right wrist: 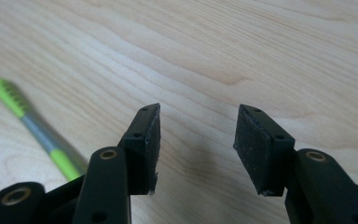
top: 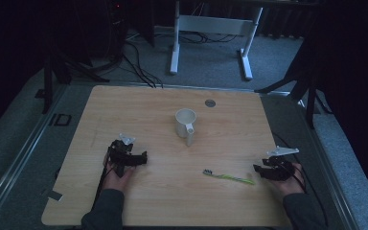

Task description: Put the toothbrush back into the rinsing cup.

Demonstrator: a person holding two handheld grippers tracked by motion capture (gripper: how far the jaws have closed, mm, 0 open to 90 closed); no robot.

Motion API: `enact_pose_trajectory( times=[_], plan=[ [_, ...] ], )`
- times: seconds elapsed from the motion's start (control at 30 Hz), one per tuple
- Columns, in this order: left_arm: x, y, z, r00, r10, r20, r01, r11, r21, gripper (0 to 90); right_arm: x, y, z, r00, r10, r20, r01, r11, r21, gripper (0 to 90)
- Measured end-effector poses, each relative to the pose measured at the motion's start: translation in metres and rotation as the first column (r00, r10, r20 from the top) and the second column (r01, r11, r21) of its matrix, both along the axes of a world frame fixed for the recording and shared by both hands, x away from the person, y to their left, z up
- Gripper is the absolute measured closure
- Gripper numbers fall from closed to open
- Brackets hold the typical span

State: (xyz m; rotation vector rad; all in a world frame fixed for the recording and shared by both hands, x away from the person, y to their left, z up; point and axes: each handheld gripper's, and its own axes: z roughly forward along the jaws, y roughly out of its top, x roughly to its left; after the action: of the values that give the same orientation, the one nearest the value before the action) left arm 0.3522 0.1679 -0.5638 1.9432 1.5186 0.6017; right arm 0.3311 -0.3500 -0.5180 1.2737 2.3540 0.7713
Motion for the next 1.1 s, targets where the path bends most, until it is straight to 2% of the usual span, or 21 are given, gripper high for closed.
enact_pose_trajectory(
  times=[0.03,0.1,0.13,0.23,0.47,0.53,0.73,0.8,0.9,1.1],
  plan=[
    [0.0,0.0,0.0,1.0,0.0,0.0,0.0,1.0,0.0,5.5,0.002,-0.001,0.005,0.9996,0.021,-0.016,-0.021,1.0,-0.023,49.4],
    [0.0,0.0,0.0,1.0,0.0,0.0,0.0,1.0,0.0,5.5,0.002,-0.001,0.005,0.9996,0.021,-0.016,-0.021,1.0,-0.023,49.4],
    [0.0,0.0,0.0,1.0,0.0,0.0,0.0,1.0,0.0,5.5,0.005,-0.004,0.012,0.9988,0.038,-0.029,-0.039,0.999,-0.035,49.4],
    [0.0,0.0,0.0,1.0,0.0,0.0,0.0,1.0,0.0,5.5,0.007,-0.005,0.015,0.9985,0.046,-0.031,-0.047,0.998,-0.039,49.3],
    [0.0,0.0,0.0,1.0,0.0,0.0,0.0,1.0,0.0,5.5,0.013,0.002,0.025,0.9926,0.111,-0.049,-0.114,0.992,-0.052,48.9],
    [0.0,0.0,0.0,1.0,0.0,0.0,0.0,1.0,0.0,5.5,0.016,0.008,0.029,0.9878,0.139,-0.069,-0.145,0.986,-0.083,49.0],
    [0.0,0.0,0.0,1.0,0.0,0.0,0.0,1.0,0.0,5.5,0.02,0.015,0.033,0.979,0.175,-0.104,-0.186,0.976,-0.109,49.7],
    [0.0,0.0,0.0,1.0,0.0,0.0,0.0,1.0,0.0,5.5,0.022,0.021,0.037,0.9709,0.204,-0.126,-0.219,0.969,-0.118,50.0],
    [0.0,0.0,0.0,1.0,0.0,0.0,0.0,1.0,0.0,5.5,0.024,0.028,0.039,0.9636,0.231,-0.134,-0.248,0.96,-0.13,49.8],
    [0.0,0.0,0.0,1.0,0.0,0.0,0.0,1.0,0.001,5.5,0.028,0.036,0.043,0.9572,0.254,-0.139,-0.274,0.95,-0.15,48.4]
  ],
)
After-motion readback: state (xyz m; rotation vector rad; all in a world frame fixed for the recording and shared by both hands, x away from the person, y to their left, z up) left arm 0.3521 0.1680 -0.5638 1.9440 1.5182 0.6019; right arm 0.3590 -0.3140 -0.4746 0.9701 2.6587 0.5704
